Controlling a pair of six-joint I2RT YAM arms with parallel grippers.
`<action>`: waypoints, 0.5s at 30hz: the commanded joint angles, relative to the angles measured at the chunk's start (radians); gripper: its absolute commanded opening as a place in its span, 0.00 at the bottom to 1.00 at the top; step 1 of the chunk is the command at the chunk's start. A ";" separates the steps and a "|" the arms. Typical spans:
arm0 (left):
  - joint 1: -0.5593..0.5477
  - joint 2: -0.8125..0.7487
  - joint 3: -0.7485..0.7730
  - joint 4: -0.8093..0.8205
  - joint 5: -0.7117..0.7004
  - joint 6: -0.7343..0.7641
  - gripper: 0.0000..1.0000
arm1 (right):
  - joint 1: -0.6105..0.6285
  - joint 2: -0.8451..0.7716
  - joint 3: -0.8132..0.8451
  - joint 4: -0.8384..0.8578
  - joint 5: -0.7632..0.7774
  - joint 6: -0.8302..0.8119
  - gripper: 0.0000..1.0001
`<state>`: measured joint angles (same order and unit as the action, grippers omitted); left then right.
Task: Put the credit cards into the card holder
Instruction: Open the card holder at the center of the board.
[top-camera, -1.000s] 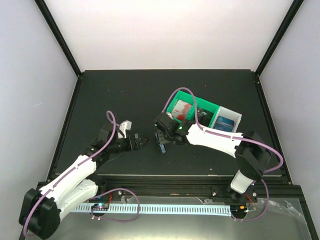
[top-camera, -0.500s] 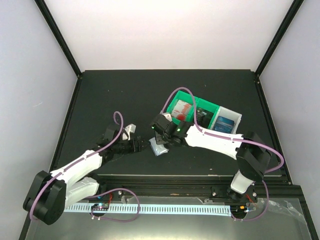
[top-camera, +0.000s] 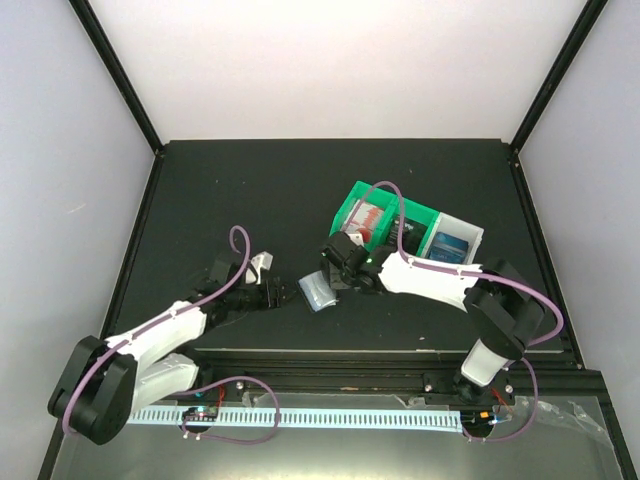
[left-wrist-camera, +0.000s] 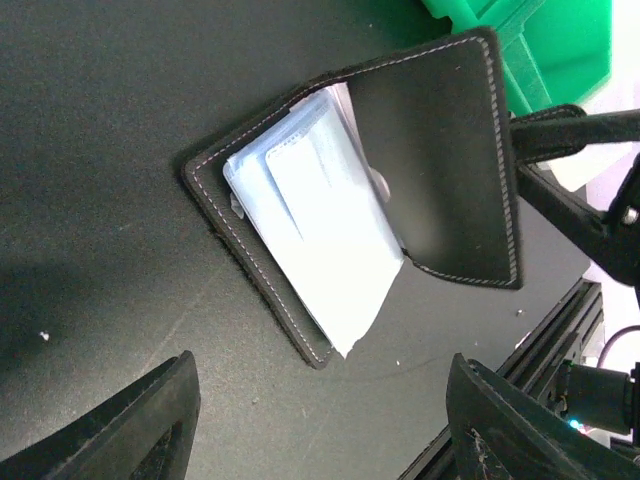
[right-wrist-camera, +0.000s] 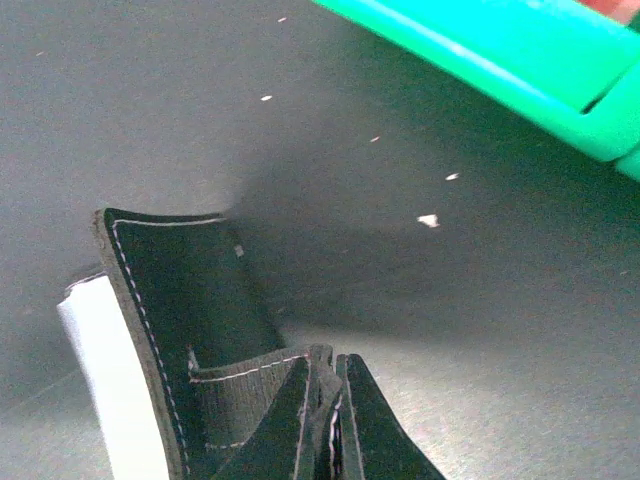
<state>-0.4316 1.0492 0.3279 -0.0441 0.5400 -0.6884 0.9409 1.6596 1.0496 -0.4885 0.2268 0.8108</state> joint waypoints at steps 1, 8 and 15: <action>0.002 0.038 0.032 0.038 0.028 0.027 0.69 | -0.040 -0.015 -0.027 0.046 0.037 -0.031 0.01; -0.003 0.117 0.051 0.184 0.127 -0.010 0.67 | -0.059 0.005 -0.062 0.064 0.087 -0.096 0.01; -0.018 0.219 0.074 0.325 0.193 -0.077 0.65 | -0.067 0.017 -0.116 0.027 0.176 -0.061 0.01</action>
<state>-0.4358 1.2285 0.3637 0.1467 0.6678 -0.7212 0.8803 1.6711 0.9760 -0.4515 0.3229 0.7383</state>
